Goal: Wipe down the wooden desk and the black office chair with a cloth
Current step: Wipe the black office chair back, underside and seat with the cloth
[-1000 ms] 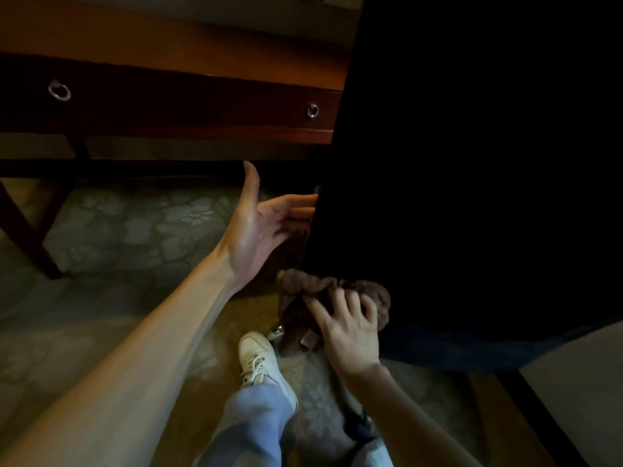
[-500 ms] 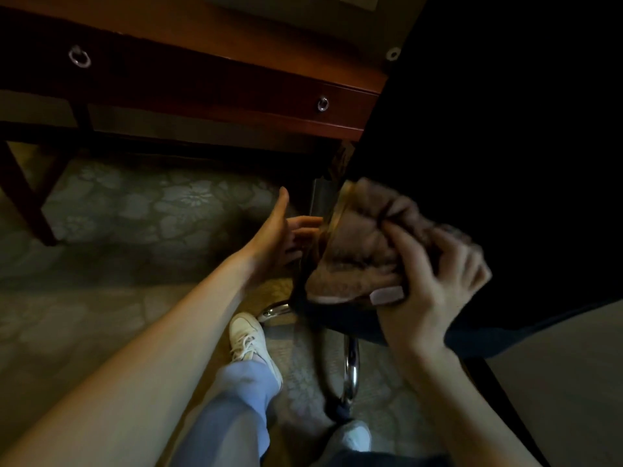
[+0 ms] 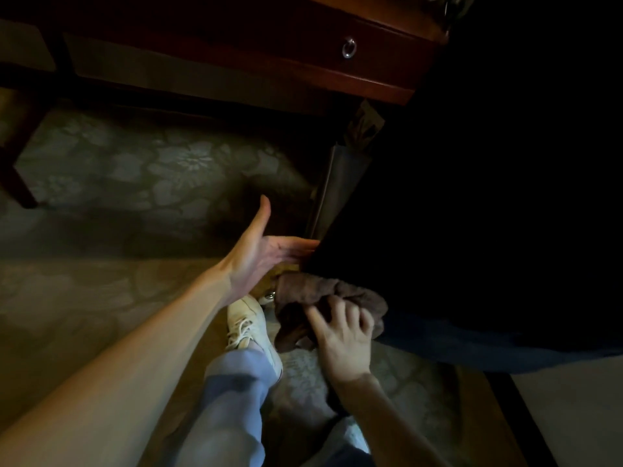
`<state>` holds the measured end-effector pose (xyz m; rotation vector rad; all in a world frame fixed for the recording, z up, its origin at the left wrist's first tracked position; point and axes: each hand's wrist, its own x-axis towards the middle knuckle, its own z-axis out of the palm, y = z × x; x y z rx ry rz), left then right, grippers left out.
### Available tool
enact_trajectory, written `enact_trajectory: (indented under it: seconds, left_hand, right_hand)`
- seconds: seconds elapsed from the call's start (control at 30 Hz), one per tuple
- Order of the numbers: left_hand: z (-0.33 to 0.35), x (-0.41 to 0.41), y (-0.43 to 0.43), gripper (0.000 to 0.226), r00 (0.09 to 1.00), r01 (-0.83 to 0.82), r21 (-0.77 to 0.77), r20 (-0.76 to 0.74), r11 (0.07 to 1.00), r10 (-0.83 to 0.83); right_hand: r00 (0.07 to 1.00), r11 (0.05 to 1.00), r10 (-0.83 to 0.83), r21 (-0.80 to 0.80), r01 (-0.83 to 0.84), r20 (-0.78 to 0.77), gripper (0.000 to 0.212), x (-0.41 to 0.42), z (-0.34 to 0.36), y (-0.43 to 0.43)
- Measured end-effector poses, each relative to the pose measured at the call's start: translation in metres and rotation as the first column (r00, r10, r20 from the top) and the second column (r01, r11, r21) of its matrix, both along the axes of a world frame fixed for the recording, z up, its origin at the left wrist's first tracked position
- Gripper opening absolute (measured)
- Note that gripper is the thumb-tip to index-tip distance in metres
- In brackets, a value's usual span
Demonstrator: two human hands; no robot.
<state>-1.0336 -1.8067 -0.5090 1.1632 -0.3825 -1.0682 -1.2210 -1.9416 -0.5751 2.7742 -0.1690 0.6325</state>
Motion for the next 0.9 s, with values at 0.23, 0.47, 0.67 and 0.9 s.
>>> enact_trajectory:
  seconds: [0.23, 0.47, 0.67, 0.9]
  left_hand:
    - [-0.004, -0.015, -0.001, 0.102, 0.997, -0.047, -0.057, -0.057, 0.997, 0.044]
    - [0.012, -0.049, 0.003, 0.107, 0.973, -0.158, -0.051, -0.179, 0.986, 0.146]
    - [0.029, -0.086, -0.013, 0.087, 0.913, -0.326, 0.246, -0.168, 0.913, 0.372]
    - [0.029, -0.105, -0.022, 0.090, 0.897, -0.282, 0.194, -0.295, 0.940, 0.330]
  right_hand:
    - [0.953, 0.995, -0.067, 0.048, 0.085, -0.294, 0.062, -0.011, -0.041, 0.007]
    - [0.993, 0.998, 0.008, 0.064, -0.001, -0.116, 0.054, -0.031, 0.021, 0.018]
    - [0.902, 0.999, 0.031, 0.007, -0.038, 0.430, 0.047, -0.081, 0.134, -0.022]
    - [0.882, 0.997, -0.068, -0.007, 0.081, 0.467, 0.058, -0.068, 0.137, -0.066]
